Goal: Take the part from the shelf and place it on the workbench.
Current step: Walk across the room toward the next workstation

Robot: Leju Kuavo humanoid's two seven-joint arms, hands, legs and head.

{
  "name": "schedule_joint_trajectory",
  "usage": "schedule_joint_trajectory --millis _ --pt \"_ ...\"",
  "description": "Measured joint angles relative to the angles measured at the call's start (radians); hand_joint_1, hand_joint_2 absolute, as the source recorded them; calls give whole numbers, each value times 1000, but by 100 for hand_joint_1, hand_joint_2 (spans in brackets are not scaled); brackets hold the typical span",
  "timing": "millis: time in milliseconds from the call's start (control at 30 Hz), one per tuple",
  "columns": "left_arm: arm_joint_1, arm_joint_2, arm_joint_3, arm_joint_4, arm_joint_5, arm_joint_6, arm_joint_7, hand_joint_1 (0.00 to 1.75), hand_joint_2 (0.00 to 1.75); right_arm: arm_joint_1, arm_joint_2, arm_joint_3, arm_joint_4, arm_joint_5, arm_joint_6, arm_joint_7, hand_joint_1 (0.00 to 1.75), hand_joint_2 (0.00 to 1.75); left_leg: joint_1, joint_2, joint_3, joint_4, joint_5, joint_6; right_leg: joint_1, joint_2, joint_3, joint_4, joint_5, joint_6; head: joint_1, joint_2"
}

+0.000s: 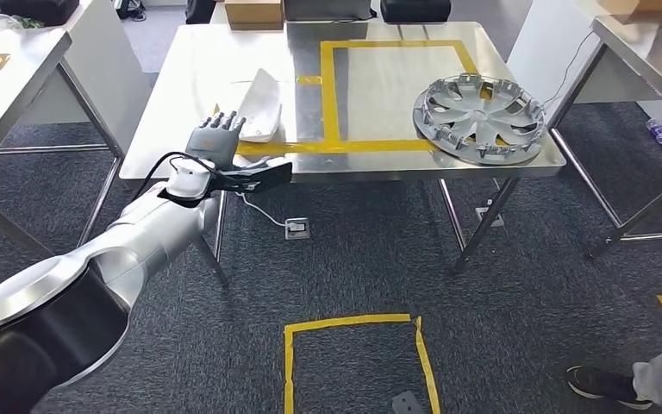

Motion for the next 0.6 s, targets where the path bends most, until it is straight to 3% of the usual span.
schedule_joint_trajectory --millis 67,100,133,200,267,333,400,467,533,567,600 --pt "1 0 3 0 -1 0 0 0 0 0 0 0 0 0 -1 1 0 0 -3 -1 -26 2 20 6 1 2 -34 140 -78 3 4 0" --pt "1 0 4 0 -1 -1 -1 0 0 -1 -1 0 0 1 -2 1 0 0 -5 -1 -39 4 28 7 1 2 -37 183 -87 2 5 0" --pt "2 0 5 0 -1 -1 -1 0 0 -1 -1 0 0 1 -2 1 0 0 -7 -2 -51 7 36 7 2 3 -20 187 -76 -1 5 0" --pt "1 0 6 0 -1 -2 -1 0 0 -2 -1 0 0 2 -3 1 0 0 -13 -4 -70 11 50 6 8 5 68 86 -33 -17 6 0" --pt "-2 1 7 0 -2 -2 -1 0 0 -5 -2 0 0 4 -4 1 0 0 -16 -3 -81 11 63 1 15 9 164 -51 -28 -36 5 0" --pt "-4 1 7 0 -2 -2 -2 0 0 -7 -3 0 0 6 -5 1 0 0 -13 -2 -86 6 79 -10 21 11 195 -110 -35 -44 5 0" --pt "-4 3 7 0 -2 -2 -3 0 0 -7 -3 0 0 7 -6 1 0 0 -11 -4 -90 0 89 -21 19 8 188 -125 -15 -48 8 0" --pt "-4 8 8 1 -2 -3 -3 0 0 -8 -2 0 0 7 -7 1 0 0 -12 -5 -107 34 42 -32 10 3 175 -140 11 -54 5 0" --pt "-4 11 8 1 -2 -4 -3 0 0 -9 -1 0 0 7 -7 0 0 0 -6 -4 -137 145 -56 -43 5 0 152 -144 34 -57 0 0" --pt "-3 11 8 1 -2 -4 -4 0 0 -9 -1 0 0 7 -7 1 0 0 -2 -4 -149 210 -91 -50 4 -2 138 -143 45 -56 -1 0" --pt "-2 12 8 1 -2 -4 -4 0 0 -9 -1 0 0 7 -6 1 0 0 2 -4 -153 261 -103 -55 3 -3 122 -141 56 -55 -1 0"
